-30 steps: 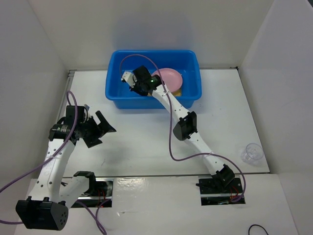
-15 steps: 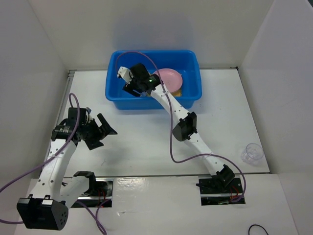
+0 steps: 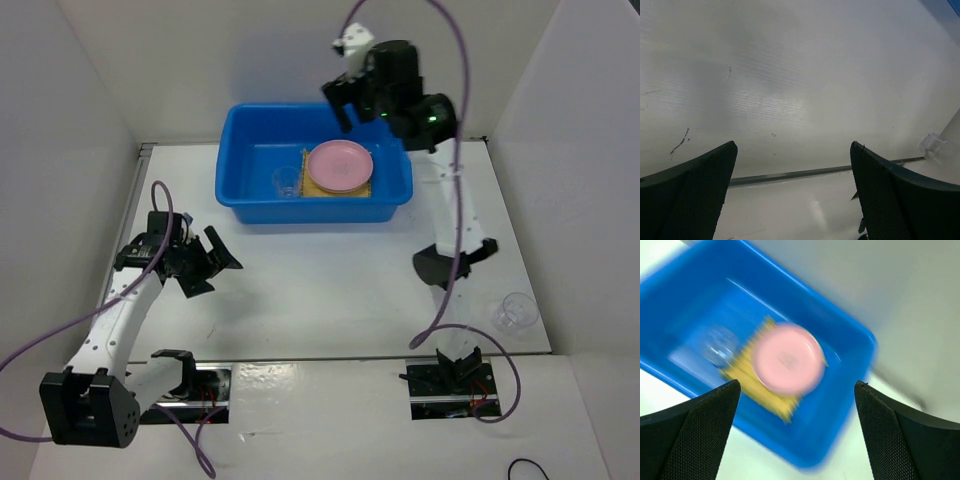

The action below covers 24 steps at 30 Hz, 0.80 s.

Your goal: Place the mixed dishes into the plastic bin

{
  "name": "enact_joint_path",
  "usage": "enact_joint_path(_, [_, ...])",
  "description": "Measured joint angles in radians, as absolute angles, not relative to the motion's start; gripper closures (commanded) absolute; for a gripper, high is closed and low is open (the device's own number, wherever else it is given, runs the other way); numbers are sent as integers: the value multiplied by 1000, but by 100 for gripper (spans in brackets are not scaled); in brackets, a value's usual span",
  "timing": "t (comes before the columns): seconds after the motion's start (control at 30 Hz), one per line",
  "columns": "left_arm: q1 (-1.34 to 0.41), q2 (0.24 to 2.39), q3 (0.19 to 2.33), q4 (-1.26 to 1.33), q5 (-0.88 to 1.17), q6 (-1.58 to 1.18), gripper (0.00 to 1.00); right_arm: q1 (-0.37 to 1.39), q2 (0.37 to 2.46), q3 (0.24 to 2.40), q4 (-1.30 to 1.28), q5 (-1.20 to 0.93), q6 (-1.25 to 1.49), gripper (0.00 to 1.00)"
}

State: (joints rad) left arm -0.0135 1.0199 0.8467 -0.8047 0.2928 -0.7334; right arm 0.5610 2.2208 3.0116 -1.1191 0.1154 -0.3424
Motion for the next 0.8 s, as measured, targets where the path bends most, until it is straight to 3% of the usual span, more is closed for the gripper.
enact_joint_path(0.1, [-14,1060,847,-776,294,-719,0,424,2040,2796,-1169,133,-311,2])
enact_joint_path(0.33, [-14,1183,866,-738,307,-703,0,254,1641,2067,-1253,167,-289,5])
enact_joint_path(0.4, [-14,1209,873,-731,313,-699,0,109,1549,1877,-1250,141,-305,11])
enact_joint_path(0.5, [-14,1257,890,-725,320,-680,0,-159,1451,1617,-1252,150,-323,13])
enact_joint_path(0.57, [-14,1296,911,-724,324,-670,0,-247,1390,1455,-1260,149,-332,16])
enact_joint_path(0.67, [-14,1362,950,-723,332,-651,0,-303,1290,1272,-1286,134,-346,24])
enact_joint_path(0.8, [-14,1437,1007,-723,345,-623,0,-384,1198,1135,-1300,123,-371,25])
